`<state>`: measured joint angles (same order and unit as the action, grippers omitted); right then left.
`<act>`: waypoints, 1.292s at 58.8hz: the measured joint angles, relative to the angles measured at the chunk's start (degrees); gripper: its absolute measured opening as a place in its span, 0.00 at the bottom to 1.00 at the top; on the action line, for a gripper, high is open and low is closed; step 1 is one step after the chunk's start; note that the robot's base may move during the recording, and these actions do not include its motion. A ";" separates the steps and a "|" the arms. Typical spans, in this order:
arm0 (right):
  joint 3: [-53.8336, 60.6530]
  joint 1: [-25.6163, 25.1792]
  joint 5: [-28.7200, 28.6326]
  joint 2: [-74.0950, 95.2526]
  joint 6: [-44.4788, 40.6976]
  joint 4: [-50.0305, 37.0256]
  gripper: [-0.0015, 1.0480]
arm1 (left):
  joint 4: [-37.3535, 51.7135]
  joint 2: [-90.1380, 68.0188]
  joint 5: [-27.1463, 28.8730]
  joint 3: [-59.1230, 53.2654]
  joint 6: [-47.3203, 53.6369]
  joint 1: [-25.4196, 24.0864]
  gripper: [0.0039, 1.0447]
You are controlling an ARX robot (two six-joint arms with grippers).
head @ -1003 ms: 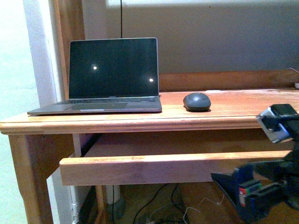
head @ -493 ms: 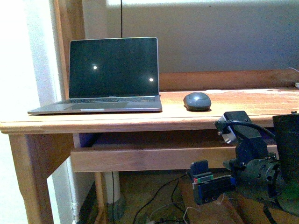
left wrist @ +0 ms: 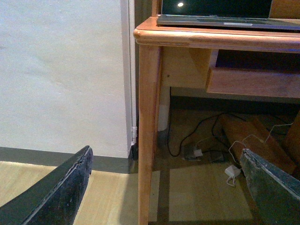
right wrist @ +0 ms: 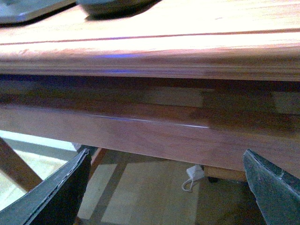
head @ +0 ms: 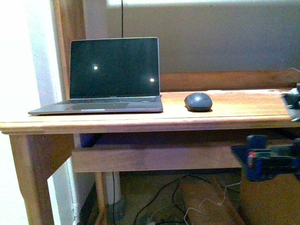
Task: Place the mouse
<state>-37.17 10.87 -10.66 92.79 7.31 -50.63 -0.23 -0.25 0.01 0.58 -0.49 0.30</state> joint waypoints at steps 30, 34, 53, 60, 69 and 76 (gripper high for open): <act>31.19 -17.49 -13.84 -51.58 12.07 20.46 0.93 | 0.00 0.00 0.00 0.00 0.00 0.00 0.93; 33.33 -16.11 -13.81 -63.87 14.03 29.88 0.93 | 0.00 0.00 0.00 0.00 0.00 0.00 0.93; 36.24 -11.17 10.29 -92.17 -1.44 50.45 0.63 | 0.00 0.00 -0.02 0.00 0.00 0.00 0.93; 36.24 -11.10 10.32 -92.37 -5.07 50.56 0.45 | 0.00 0.00 0.00 0.00 0.02 0.00 0.93; 36.24 -11.08 10.47 -92.43 -6.23 50.56 0.21 | 0.00 0.00 -0.02 0.00 0.02 0.00 0.93; 36.24 -11.08 10.45 -92.45 -7.04 50.56 0.02 | 0.00 0.00 0.00 0.00 0.02 0.00 0.93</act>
<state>-0.93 -0.21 -0.21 0.34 0.27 -0.08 -0.23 -0.25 0.01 0.58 -0.47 0.30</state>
